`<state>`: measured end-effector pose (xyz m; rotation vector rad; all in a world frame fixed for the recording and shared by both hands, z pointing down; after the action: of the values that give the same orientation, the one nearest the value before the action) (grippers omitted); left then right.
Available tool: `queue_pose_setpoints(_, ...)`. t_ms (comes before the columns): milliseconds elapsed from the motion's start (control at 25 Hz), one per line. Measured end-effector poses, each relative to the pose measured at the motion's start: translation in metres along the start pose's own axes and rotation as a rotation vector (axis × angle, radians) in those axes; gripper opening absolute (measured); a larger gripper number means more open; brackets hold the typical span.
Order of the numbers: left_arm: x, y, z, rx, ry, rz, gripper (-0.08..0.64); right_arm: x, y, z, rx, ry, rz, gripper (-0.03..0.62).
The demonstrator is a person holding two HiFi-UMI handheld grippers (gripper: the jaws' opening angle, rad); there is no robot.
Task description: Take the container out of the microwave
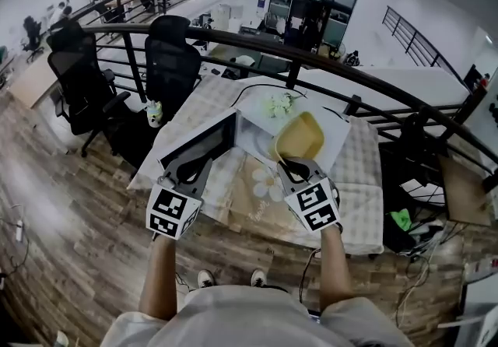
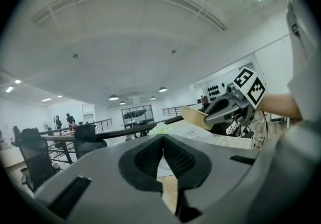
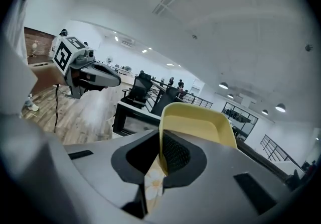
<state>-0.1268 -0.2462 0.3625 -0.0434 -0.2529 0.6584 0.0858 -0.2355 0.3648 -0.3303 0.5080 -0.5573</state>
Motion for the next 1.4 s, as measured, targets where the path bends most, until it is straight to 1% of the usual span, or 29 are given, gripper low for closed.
queue_pose_setpoints(160, 0.004, 0.005, -0.025, 0.049, -0.037, 0.003, 0.018, 0.016, 0.032, -0.013, 0.051, -0.001, 0.054, 0.032)
queue_pose_setpoints(320, 0.008, 0.013, -0.045, 0.093, -0.062, 0.008, 0.018, 0.023, 0.054, -0.023, 0.077, -0.001, 0.089, 0.032)
queue_pose_setpoints(560, 0.015, 0.018, -0.059, 0.122, -0.082, 0.018, 0.020, 0.027, 0.069, -0.022, 0.085, -0.008, 0.118, 0.031)
queue_pose_setpoints(920, 0.025, 0.006, -0.058, 0.111, -0.088, 0.031, 0.018, 0.032, 0.069, -0.018, 0.078, -0.005, 0.109, 0.029)
queue_pose_setpoints(1400, 0.015, -0.007, -0.045, 0.087, -0.081, 0.037, 0.020, 0.035, 0.052, -0.015, 0.068, -0.010, 0.092, 0.029)
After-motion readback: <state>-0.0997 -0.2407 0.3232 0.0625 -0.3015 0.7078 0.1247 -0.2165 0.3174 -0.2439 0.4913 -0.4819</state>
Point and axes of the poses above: the fingertips, and each gripper's own axes: y backward along the fingers, x to its right, z out of its underside, the point moved 5 cm from there along y, backward along the fingers, and after that the axes turned 3 degrees about -z, right-handed, at the moved point
